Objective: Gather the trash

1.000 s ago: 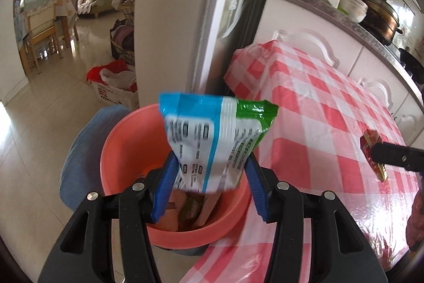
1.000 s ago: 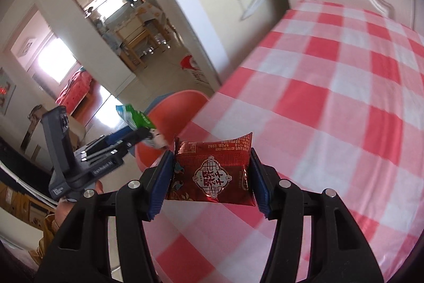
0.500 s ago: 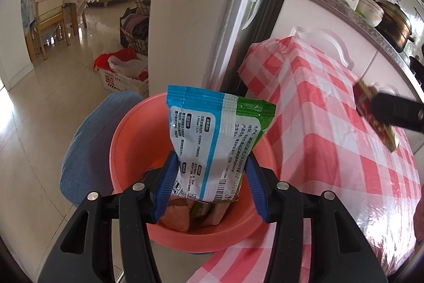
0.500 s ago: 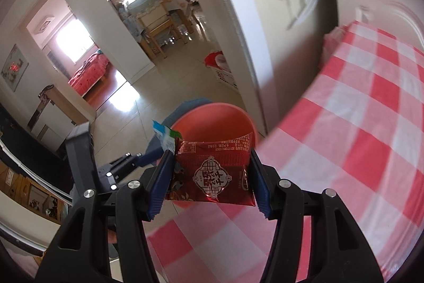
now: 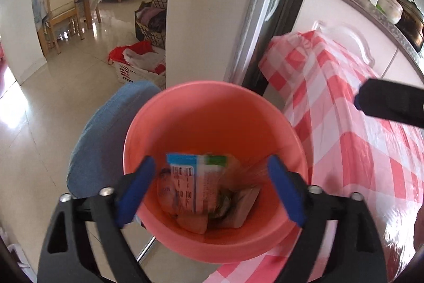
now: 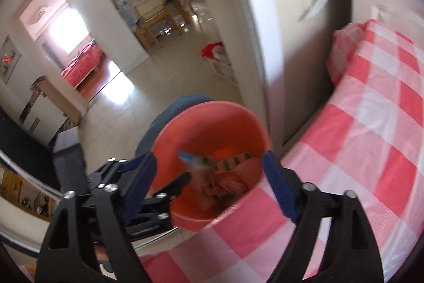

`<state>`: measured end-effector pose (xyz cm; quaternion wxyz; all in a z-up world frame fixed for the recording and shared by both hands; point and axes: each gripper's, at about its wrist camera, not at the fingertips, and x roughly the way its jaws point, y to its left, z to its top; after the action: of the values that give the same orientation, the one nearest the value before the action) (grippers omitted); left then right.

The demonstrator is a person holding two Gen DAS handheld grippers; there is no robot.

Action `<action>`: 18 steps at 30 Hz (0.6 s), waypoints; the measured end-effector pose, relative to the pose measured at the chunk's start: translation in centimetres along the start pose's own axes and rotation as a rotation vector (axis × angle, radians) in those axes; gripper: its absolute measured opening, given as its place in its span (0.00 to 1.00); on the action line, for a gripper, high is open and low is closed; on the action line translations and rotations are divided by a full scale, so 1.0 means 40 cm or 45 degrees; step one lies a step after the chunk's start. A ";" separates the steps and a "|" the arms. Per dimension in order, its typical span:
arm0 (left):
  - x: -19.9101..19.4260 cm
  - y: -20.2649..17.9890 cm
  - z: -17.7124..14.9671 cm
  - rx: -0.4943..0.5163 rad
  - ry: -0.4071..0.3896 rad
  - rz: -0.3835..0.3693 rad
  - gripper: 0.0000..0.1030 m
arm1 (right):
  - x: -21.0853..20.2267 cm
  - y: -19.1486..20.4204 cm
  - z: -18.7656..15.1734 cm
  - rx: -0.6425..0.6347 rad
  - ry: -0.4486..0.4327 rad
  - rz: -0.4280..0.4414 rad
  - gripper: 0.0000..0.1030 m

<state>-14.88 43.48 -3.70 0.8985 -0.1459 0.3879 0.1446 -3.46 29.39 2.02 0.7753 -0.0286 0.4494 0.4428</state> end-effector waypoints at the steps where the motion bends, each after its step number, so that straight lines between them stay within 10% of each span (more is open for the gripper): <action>1: -0.007 -0.005 0.004 0.008 -0.011 0.017 0.87 | -0.014 -0.011 -0.005 0.005 -0.019 -0.021 0.82; 18: -0.199 -0.238 0.078 0.238 -0.252 0.082 0.94 | -0.371 -0.144 -0.154 0.071 -0.411 -0.474 0.90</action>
<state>-14.50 34.76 5.65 0.9370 -0.0341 0.3137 0.1502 -6.55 13.36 7.05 0.9058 -0.0184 0.3189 0.2786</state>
